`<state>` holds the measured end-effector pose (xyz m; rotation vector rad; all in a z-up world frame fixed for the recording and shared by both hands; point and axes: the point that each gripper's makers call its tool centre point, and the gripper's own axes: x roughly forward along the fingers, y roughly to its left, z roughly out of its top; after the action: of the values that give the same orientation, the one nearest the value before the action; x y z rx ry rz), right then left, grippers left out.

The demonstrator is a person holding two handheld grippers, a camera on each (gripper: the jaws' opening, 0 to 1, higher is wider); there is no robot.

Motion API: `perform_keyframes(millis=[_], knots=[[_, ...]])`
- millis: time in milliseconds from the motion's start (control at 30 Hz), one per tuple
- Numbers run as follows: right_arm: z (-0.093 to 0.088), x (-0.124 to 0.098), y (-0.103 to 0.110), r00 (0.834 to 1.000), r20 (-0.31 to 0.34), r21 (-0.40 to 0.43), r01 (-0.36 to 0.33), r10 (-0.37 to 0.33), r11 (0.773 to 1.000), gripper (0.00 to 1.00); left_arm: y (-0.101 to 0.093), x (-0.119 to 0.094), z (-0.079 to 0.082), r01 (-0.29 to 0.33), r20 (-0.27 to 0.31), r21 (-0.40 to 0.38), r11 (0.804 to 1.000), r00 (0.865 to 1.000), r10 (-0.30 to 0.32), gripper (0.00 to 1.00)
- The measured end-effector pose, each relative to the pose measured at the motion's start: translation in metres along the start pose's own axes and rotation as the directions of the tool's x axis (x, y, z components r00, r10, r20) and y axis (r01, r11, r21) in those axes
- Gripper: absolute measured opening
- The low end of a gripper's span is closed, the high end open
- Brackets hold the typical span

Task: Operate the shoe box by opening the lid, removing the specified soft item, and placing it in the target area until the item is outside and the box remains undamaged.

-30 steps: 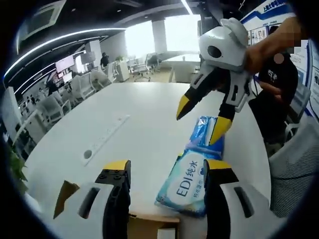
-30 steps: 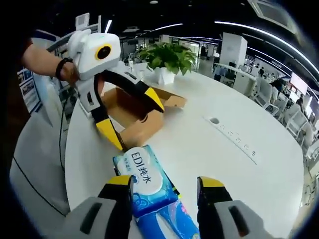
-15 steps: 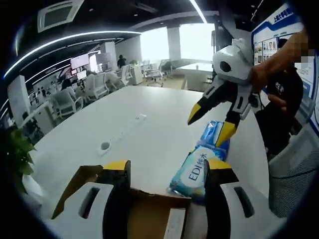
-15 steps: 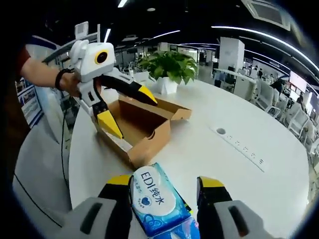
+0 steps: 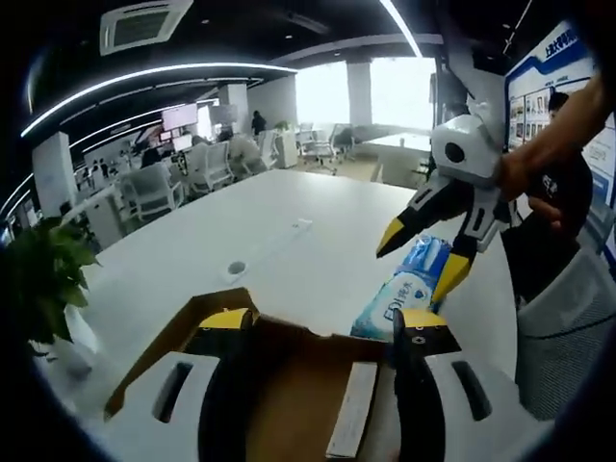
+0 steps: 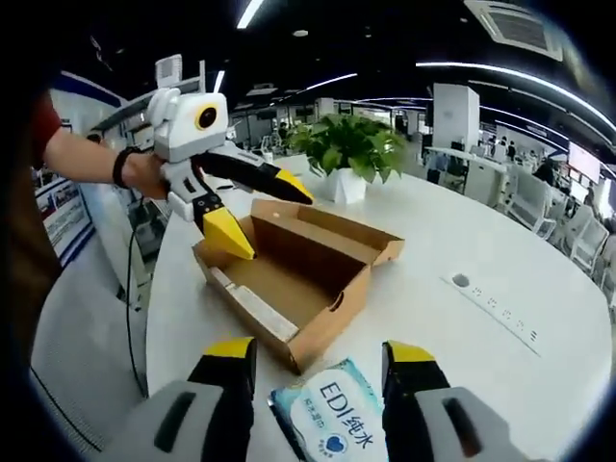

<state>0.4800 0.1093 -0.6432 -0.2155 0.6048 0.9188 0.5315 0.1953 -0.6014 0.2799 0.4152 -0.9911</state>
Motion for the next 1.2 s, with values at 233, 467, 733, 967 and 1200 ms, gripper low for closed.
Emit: perform_keyframes(millis=[233, 467, 733, 967, 1200], knots=[[-0.001, 0.015, 0.016, 0.999, -0.016, -0.019, -0.030, 0.030, 0.999, 0.50, 0.010, -0.023, -0.028, -0.024, -0.033, -0.030, 0.999, 0.999, 0.023, 0.59], [0.010, 0.026, 0.019, 0.999, -0.026, -0.040, -0.046, 0.045, 0.998, 0.49, 0.015, -0.032, -0.057, -0.017, -0.109, -0.023, 1.000, 0.994, 0.014, 0.60], [0.020, 0.048, 0.021, 0.993, -0.096, -0.140, -0.078, 0.065, 0.987, 0.47, 0.018, -0.042, -0.065, -0.013, -0.118, -0.033, 0.999, 0.993, 0.009, 0.59], [0.025, 0.081, 0.023, 0.972, -0.211, -0.262, -0.154, 0.100, 0.953, 0.47, 0.016, -0.062, -0.063, -0.022, -0.074, -0.064, 0.998, 0.997, 0.018, 0.62], [0.012, 0.105, 0.027, 0.920, -0.374, -0.388, -0.272, 0.120, 0.880, 0.48, 0.016, -0.082, -0.064, -0.040, -0.053, -0.077, 0.996, 0.998, 0.036, 0.63]])
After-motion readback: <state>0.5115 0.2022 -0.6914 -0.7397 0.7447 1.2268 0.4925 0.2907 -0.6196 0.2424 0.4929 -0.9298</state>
